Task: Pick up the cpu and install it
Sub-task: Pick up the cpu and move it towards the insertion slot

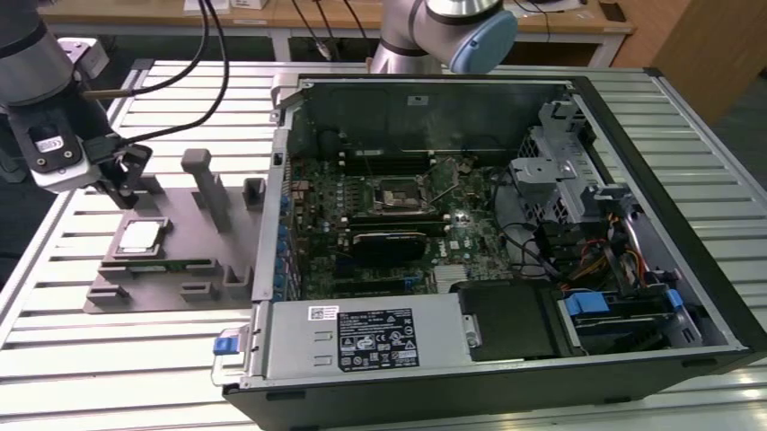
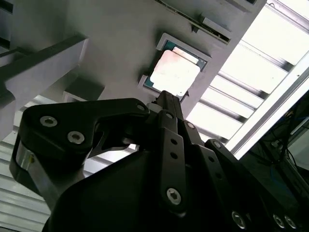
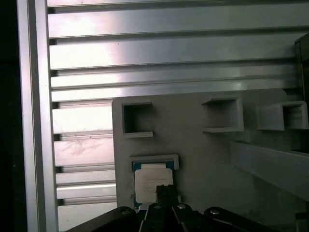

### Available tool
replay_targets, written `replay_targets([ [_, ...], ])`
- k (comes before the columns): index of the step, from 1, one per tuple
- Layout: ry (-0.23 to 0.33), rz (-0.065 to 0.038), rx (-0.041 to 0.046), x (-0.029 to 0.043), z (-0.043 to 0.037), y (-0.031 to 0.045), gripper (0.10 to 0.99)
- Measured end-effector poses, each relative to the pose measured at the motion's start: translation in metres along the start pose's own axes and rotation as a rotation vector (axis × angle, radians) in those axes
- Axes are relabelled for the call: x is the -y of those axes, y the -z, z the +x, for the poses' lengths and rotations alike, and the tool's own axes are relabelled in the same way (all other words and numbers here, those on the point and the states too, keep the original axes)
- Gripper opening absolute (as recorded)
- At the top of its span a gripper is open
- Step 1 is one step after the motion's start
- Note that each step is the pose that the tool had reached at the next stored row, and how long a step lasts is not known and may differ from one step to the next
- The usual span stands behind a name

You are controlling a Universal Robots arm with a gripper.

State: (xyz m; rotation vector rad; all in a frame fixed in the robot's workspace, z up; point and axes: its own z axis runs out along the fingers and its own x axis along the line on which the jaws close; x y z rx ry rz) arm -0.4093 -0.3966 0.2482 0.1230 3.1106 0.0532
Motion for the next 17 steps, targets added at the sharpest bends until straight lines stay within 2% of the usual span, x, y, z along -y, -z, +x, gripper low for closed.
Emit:
replay_targets([
  [17, 0.0, 0.0, 0.0, 0.0011, 0.0037, -0.0251, 0.106],
])
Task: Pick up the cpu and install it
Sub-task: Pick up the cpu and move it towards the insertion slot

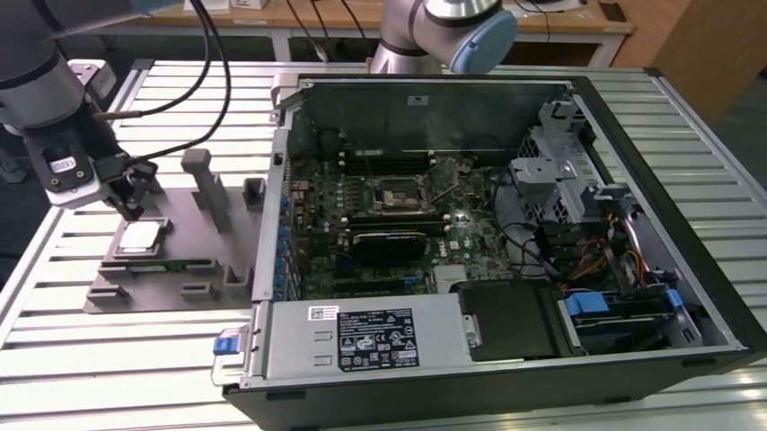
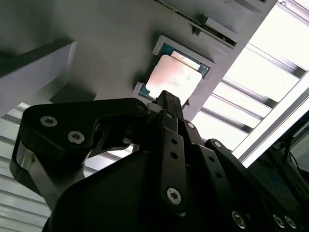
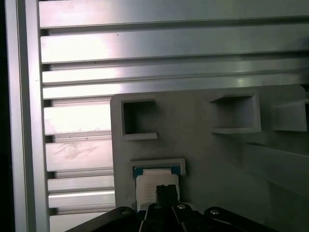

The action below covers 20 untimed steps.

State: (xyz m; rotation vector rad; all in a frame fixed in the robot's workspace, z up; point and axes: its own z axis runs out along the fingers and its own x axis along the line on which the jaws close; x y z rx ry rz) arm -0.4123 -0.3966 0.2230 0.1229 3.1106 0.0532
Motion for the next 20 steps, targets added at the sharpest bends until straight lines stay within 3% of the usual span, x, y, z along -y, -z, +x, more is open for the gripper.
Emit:
replay_targets([
  [11, 0.0, 0.0, -0.0001, 0.0, 0.0005, -0.0165, 0.106],
  [20, 0.0, 0.002, -0.0001, 0.0005, 0.0067, -0.0196, 0.106],
])
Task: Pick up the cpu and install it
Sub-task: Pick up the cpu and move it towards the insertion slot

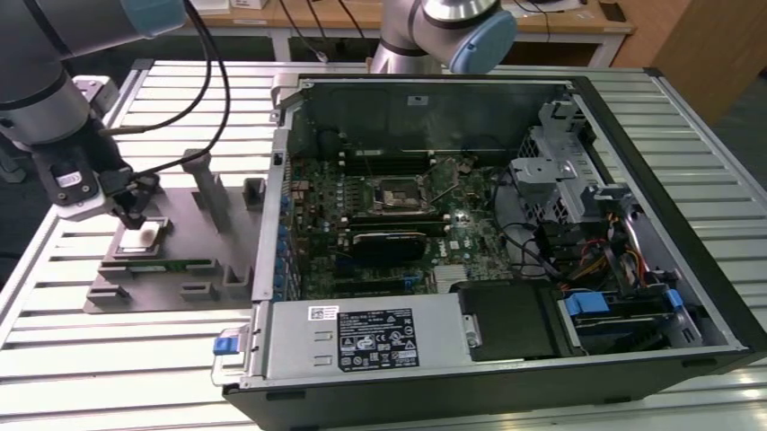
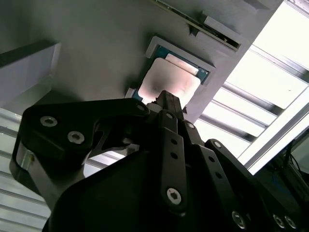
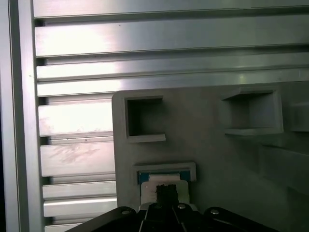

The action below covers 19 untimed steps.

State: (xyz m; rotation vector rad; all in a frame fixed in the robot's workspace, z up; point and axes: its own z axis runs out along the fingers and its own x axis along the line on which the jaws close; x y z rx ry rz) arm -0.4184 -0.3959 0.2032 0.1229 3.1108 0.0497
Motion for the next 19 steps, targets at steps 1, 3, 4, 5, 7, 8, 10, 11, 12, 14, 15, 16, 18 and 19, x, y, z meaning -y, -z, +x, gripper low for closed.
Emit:
replay_targets([
  [1, 0.0, 0.0, 0.0002, 0.0001, 0.0005, -0.0008, 0.106],
  [3, 0.0, 0.0, 0.0, 0.0002, 0.0008, -0.0023, 0.106],
  [4, 0.0, 0.0, -0.001, 0.0002, 0.0009, -0.0029, 0.106],
  [5, 0.0, 0.0, -0.0021, 0.0002, 0.0009, -0.0034, 0.106],
  [7, 0.0, 0.0, -0.0061, 0.0001, 0.001, -0.0044, 0.106],
  [8, 0.0, 0.001, -0.0079, 0.0002, 0.0011, -0.005, 0.106],
  [10, 0.001, 0.001, -0.0095, 0.0009, 0.001, -0.0061, 0.106],
  [11, 0.002, 0.001, -0.0101, 0.0015, 0.001, -0.0064, 0.106],
  [12, 0.002, 0.001, -0.0101, 0.0021, 0.0009, -0.0068, 0.106],
  [14, 0.004, 0.001, -0.0106, 0.0038, 0.0008, -0.007, 0.106],
  [15, 0.004, 0.001, -0.0107, 0.0046, 0.0006, -0.0072, 0.106],
  [16, 0.005, 0.001, -0.0105, 0.005, 0.0003, -0.0074, 0.106],
  [18, 0.008, 0.001, -0.0109, 0.0055, -0.0009, -0.0078, 0.106],
  [19, 0.009, 0.001, -0.0111, 0.0057, -0.002, -0.008, 0.106],
])
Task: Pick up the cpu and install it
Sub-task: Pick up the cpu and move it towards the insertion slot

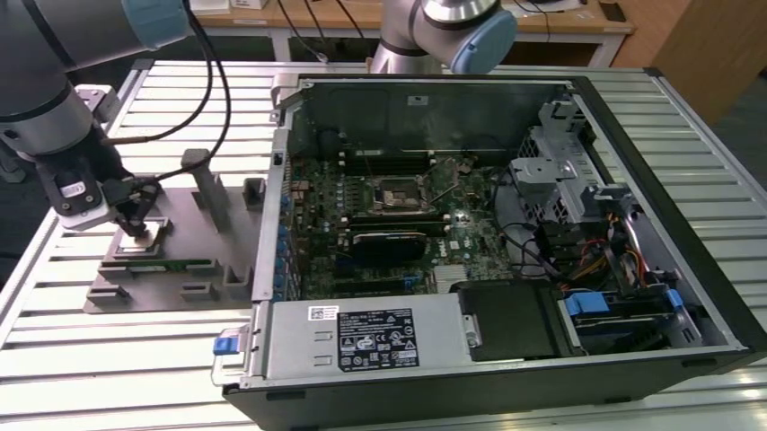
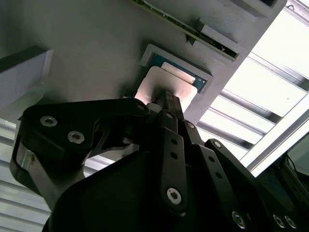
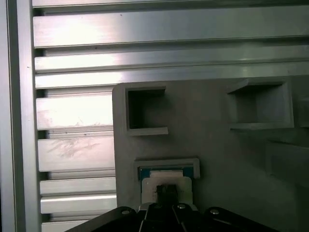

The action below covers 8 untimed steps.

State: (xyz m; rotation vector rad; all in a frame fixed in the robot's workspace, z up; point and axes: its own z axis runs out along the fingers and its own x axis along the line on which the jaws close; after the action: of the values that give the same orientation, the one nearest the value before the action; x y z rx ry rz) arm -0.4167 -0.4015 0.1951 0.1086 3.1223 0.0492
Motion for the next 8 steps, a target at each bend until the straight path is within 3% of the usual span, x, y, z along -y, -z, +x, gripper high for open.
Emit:
replay_targets([
  [8, 0.002, 0.0, 0.0, 0.002, -0.0013, -0.0006, 0.106],
])
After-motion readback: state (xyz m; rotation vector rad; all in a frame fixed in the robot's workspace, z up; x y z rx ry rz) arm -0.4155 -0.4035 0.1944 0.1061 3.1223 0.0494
